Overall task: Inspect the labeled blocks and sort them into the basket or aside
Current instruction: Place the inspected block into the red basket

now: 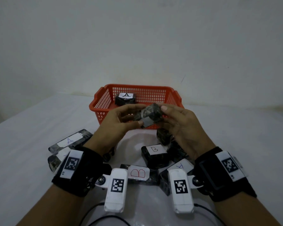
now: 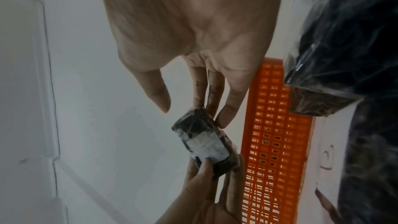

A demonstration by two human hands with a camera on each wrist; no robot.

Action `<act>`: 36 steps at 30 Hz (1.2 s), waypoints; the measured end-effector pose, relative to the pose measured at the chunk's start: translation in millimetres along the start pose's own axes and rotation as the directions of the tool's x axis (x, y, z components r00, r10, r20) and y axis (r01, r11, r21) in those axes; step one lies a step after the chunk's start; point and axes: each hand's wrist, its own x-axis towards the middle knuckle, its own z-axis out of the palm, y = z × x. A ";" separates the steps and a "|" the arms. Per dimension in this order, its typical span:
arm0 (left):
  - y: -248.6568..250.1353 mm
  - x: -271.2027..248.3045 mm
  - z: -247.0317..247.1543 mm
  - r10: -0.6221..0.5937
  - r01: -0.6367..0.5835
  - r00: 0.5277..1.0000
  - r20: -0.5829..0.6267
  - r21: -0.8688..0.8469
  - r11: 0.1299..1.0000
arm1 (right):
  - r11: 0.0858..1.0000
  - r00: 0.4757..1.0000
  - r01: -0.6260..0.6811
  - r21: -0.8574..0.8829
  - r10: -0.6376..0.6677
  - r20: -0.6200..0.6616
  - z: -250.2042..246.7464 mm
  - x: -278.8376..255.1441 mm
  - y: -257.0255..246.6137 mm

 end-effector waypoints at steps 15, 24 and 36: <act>-3.9 1.0 7.0 -0.060 0.094 0.988 0.144 -0.241 0.966 | 0.992 0.996 -0.030 -0.126 0.041 0.081 -8.8 2.4 10.6; -0.8 -2.6 9.6 -0.018 0.019 1.000 0.022 -0.073 0.997 | 0.988 0.987 -0.023 -0.152 0.047 0.156 -8.6 0.0 5.6; 1.4 -3.5 7.9 0.003 -0.002 1.000 0.010 -0.025 1.000 | 0.962 0.986 -0.026 -0.272 0.069 0.151 -12.8 3.8 12.6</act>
